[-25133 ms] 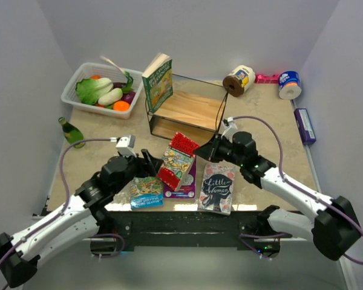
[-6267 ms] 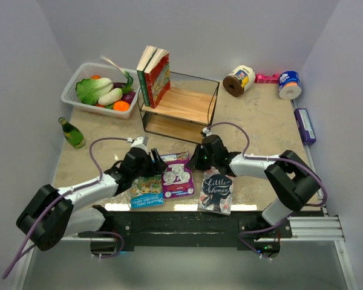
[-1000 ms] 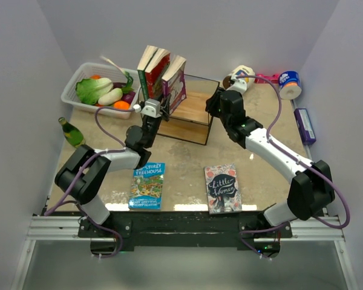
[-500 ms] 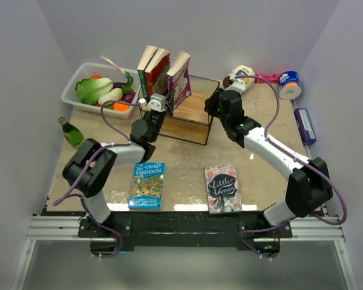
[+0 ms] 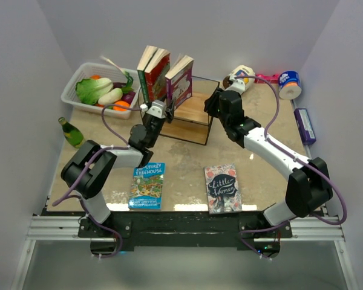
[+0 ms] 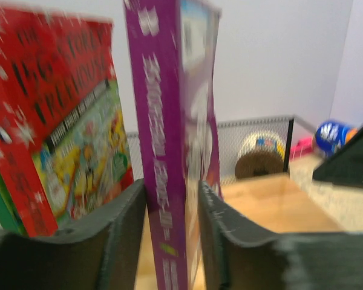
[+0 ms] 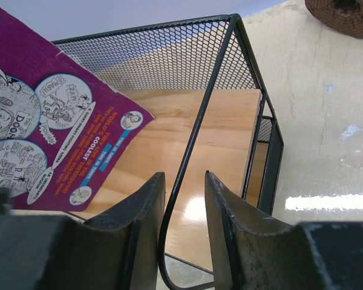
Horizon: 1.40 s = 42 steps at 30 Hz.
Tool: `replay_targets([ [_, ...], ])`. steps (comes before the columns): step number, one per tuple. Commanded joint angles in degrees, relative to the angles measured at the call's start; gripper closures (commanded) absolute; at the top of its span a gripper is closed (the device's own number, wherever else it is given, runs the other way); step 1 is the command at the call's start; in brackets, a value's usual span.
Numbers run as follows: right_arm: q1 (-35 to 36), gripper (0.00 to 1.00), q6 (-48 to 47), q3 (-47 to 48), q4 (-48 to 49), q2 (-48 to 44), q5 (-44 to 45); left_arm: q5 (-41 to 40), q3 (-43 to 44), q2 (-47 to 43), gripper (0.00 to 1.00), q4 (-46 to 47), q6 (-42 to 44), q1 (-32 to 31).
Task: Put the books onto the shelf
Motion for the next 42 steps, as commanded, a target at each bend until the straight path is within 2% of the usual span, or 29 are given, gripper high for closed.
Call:
replay_targets([
  [1, -0.38, 0.64, 0.42, -0.27, 1.89, 0.07, 0.16, -0.45, -2.08, -0.80, 0.53, 25.17, 2.54, -0.16],
  [13, -0.29, 0.63, 0.24, -0.36, 1.80, -0.45, 0.16, -2.03, -4.28, -3.35, 0.43, 24.73, 3.15, -0.25],
  [15, -0.38, 0.61, 0.24, -0.27, 1.54, -0.89, -0.28, -2.03, -4.89, -4.57, 0.42, 24.46, 3.33, -0.34],
  [19, -0.38, 0.46, -0.02, -0.71, 1.45, -2.65, -0.55, -1.94, -6.47, -7.04, 0.41, 23.15, 4.29, -0.51],
  [26, -0.38, 0.40, 0.50, -1.32, -0.83, -6.60, 0.86, -3.17, -9.37, -12.31, 0.39, 20.60, 5.61, -1.48],
  [38, -0.38, 0.39, 0.68, -4.83, -5.14, -16.18, 0.43, -6.86, -16.93, -24.26, 0.38, 13.66, 11.68, -4.99],
  [42, -0.29, 0.40, 0.15, -7.29, -6.81, -20.31, -0.19, -10.46, -20.36, -33.90, 0.39, 5.06, 9.93, -6.75],
])
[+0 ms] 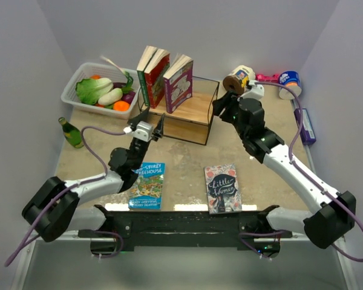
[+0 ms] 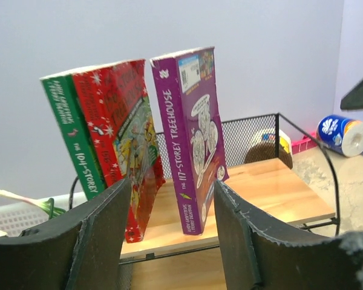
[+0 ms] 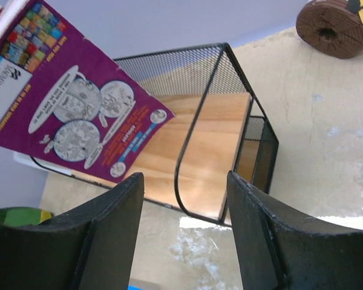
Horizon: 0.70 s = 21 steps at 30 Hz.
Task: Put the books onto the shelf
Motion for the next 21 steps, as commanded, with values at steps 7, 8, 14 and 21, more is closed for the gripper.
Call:
replay_targets([
  [7, 0.39, 0.47, -0.94, -7.61, -6.84, -11.39, -7.48, -8.93, 7.36, -23.48, 0.46, -43.38, -20.06, -3.49],
  [8, 0.82, 0.47, -1.03, -9.01, -9.29, -12.09, -8.01, -5.00, 9.67, -22.87, 0.46, -49.89, -24.70, -3.49],
  [14, 1.79, 0.46, 0.55, -19.20, -13.88, -20.52, -11.36, 5.66, 15.32, -21.18, 0.47, -76.04, -39.30, -3.66],
  [21, 1.79, 0.46, 2.13, -21.86, -11.16, -24.14, -10.84, 10.60, 7.49, -23.84, 0.44, -65.88, -44.00, -3.75],
])
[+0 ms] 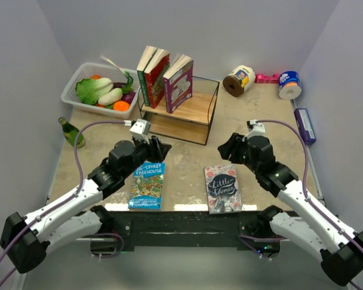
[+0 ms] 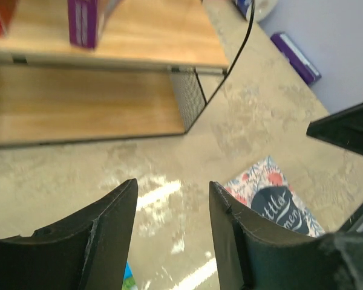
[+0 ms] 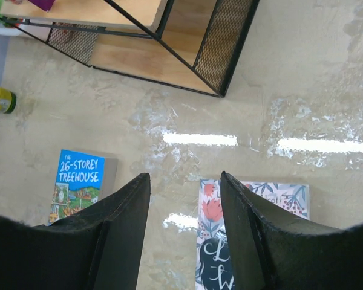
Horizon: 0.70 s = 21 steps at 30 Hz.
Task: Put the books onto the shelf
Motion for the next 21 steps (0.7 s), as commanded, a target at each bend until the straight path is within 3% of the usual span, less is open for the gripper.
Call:
replay_targets([
  [1, 0.04, 0.46, 1.04, 4.73, 2.54, 0.73, 1.21, 3.76, -0.07, -0.27, 0.44, 2.96, -4.86, -0.30],
  [7, 0.04, 0.41, 0.07, 19.14, 3.94, 10.57, 7.36, -0.90, 7.22, 6.75, 0.44, 8.14, 1.11, -0.30],
  [13, 0.04, 0.41, -1.60, 33.29, 5.44, 28.14, 10.35, -2.57, 17.58, 19.92, 0.47, 13.60, 10.07, -0.21],
  [17, -0.04, 0.42, -2.74, 39.47, 4.04, 35.45, 13.43, -4.06, 26.19, 26.79, 0.48, 14.12, 15.27, -0.12],
  [21, -0.31, 0.44, -3.62, 41.06, 3.86, 38.88, 14.93, -4.42, 29.11, 31.02, 0.48, 17.46, 18.18, 0.40],
])
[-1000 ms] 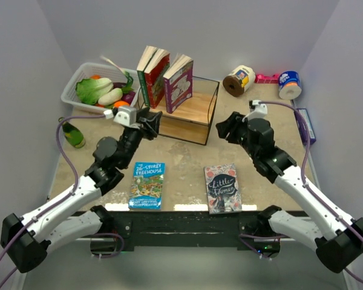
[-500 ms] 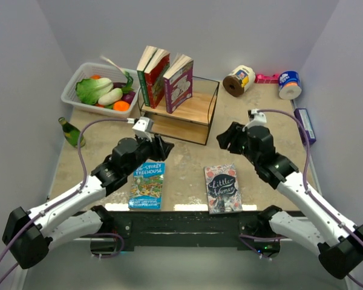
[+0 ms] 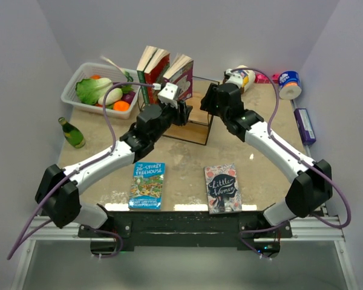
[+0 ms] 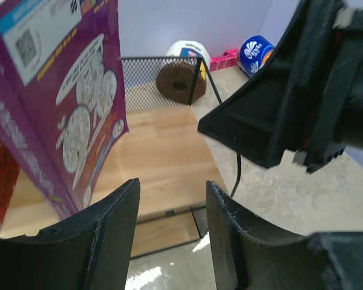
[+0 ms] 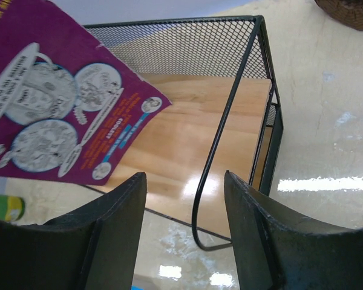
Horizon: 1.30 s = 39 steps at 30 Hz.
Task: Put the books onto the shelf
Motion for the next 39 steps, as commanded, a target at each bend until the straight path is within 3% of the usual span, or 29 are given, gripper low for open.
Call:
replay_targets([
  [1, -0.35, 0.45, -2.00, 3.51, -0.12, 0.85, 4.50, -0.99, 4.44, 3.59, 0.48, 7.15, 6.51, 0.54],
  [10, -0.79, 0.66, -2.80, 1.67, 2.42, 1.30, 3.72, 3.23, 5.76, 10.88, 0.49, 12.69, 5.99, 0.89],
  [16, -0.79, 0.73, -3.06, 0.35, 3.13, 0.60, 3.80, 0.35, 5.93, 17.12, 0.51, 19.45, 5.37, 0.89],
  [23, -0.97, 0.89, -2.53, -0.18, 4.10, 0.86, 2.57, -9.33, -2.15, 21.79, 0.52, 44.47, 12.48, -0.34],
  [27, -1.05, 0.99, -2.36, 0.17, 4.01, 1.65, 1.96, -11.79, -2.59, 24.68, 0.55, 50.65, 19.15, -0.69],
  [39, -0.97, 1.00, -2.09, -0.09, 4.10, 2.44, 0.73, -15.57, -1.19, 33.91, 0.59, 66.83, 34.01, -2.53],
])
